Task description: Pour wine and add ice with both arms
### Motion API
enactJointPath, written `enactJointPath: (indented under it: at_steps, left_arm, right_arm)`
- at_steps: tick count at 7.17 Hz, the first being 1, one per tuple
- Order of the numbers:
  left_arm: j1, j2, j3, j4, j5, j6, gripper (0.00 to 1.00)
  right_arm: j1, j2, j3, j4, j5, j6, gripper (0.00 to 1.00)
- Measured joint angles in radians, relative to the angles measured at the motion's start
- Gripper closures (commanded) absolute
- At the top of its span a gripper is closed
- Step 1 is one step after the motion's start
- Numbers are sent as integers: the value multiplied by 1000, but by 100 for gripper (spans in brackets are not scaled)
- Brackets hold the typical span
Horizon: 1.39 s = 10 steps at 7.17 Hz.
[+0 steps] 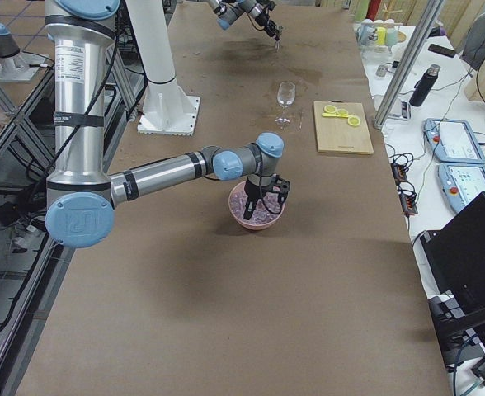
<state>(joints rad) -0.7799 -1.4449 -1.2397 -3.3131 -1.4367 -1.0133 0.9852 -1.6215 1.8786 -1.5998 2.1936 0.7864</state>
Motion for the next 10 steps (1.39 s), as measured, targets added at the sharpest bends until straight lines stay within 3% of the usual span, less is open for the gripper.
enactJointPath:
  at_steps: [7, 10]
  left_arm:
    - [31, -29, 33, -1, 61, -1, 56]
    - [32, -26, 32, -4, 65, 2, 81]
  right_arm:
    - [-5, 26, -30, -5, -22, 0, 52]
    - [-7, 31, -39, -5, -27, 0, 52]
